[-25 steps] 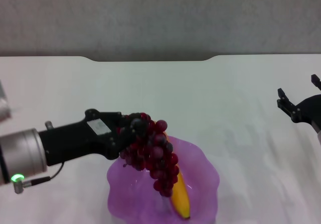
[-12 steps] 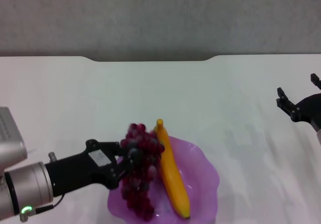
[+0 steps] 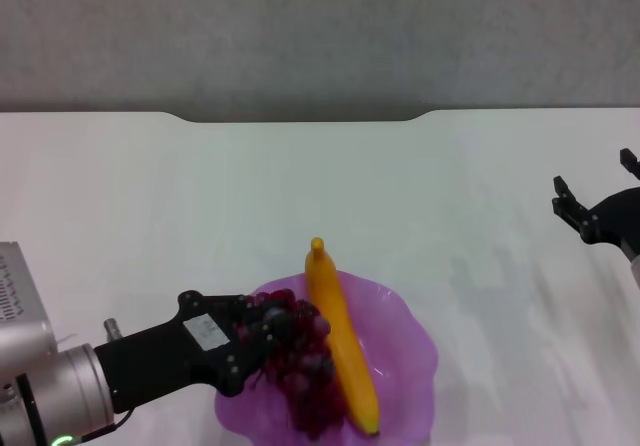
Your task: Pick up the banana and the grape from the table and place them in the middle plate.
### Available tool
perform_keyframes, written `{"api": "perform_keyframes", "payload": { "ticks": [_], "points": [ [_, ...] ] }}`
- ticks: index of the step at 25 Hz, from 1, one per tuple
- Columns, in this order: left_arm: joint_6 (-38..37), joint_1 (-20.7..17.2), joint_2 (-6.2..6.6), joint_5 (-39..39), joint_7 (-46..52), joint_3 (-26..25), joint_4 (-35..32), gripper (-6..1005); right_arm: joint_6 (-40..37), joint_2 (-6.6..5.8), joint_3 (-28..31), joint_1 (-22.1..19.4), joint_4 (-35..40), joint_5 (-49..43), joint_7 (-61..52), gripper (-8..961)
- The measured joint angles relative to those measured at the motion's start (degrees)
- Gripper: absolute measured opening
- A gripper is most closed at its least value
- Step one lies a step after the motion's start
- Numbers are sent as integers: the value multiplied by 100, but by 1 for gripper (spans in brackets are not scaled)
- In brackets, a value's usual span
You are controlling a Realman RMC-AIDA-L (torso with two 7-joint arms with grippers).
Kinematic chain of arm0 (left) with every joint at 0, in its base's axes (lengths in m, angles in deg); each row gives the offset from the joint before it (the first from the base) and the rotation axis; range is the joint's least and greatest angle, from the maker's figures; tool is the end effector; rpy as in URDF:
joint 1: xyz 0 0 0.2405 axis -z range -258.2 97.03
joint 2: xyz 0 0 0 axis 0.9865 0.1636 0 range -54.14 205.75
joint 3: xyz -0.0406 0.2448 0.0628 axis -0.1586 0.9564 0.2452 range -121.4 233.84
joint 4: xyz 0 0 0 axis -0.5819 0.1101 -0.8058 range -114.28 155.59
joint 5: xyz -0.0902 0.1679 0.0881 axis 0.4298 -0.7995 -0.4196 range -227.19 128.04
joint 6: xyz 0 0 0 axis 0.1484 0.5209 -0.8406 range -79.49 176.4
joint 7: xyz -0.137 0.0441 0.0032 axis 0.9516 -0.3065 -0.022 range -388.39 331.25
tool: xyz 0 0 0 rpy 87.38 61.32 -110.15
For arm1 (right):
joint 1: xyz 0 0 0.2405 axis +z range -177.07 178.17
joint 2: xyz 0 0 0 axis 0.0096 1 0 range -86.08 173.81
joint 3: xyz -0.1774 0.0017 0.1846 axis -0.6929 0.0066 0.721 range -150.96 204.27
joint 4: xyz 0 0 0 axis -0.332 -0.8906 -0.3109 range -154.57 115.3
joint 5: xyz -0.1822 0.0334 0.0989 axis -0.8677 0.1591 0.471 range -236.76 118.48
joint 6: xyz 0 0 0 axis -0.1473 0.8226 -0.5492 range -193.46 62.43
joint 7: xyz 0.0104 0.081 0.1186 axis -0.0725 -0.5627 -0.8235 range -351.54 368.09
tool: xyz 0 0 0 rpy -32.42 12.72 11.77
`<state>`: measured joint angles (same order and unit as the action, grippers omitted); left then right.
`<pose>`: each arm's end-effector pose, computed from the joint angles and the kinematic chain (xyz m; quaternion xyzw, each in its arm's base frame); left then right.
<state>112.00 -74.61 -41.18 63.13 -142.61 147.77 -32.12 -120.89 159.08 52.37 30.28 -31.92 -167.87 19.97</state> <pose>-0.2565 0.2732 -0.0448 -0.9193 -0.1679 -0.2800 0.2198 0.3322 0.3558 -0.0234 -0.7659 0.1459 0.1416 0.6100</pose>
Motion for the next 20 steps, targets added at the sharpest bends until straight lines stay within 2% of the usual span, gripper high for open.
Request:
{"api": "perform_keyframes", "payload": {
  "ticks": [5, 10, 14, 18, 20],
  "points": [
    [-92, 227, 0, 64, -10, 19, 252, 145, 9, 0, 4, 0, -2, 0, 0, 892],
    [-181, 304, 0, 84, -66, 78, 311, 338, 10, 0, 4, 6, -2, 1, 0, 892],
    [-183, 299, 2, 155, -117, 51, 285, 456, 10, 0, 4, 6, -2, 2, 0, 892],
    [-187, 304, 17, 520, -563, -210, 278, 574, 6, 0, 4, 7, -12, -2, -8, 892],
    [-170, 308, 18, 757, -887, -364, 315, 670, -19, 0, 4, 11, -26, -16, -11, 892]
  ]
}}
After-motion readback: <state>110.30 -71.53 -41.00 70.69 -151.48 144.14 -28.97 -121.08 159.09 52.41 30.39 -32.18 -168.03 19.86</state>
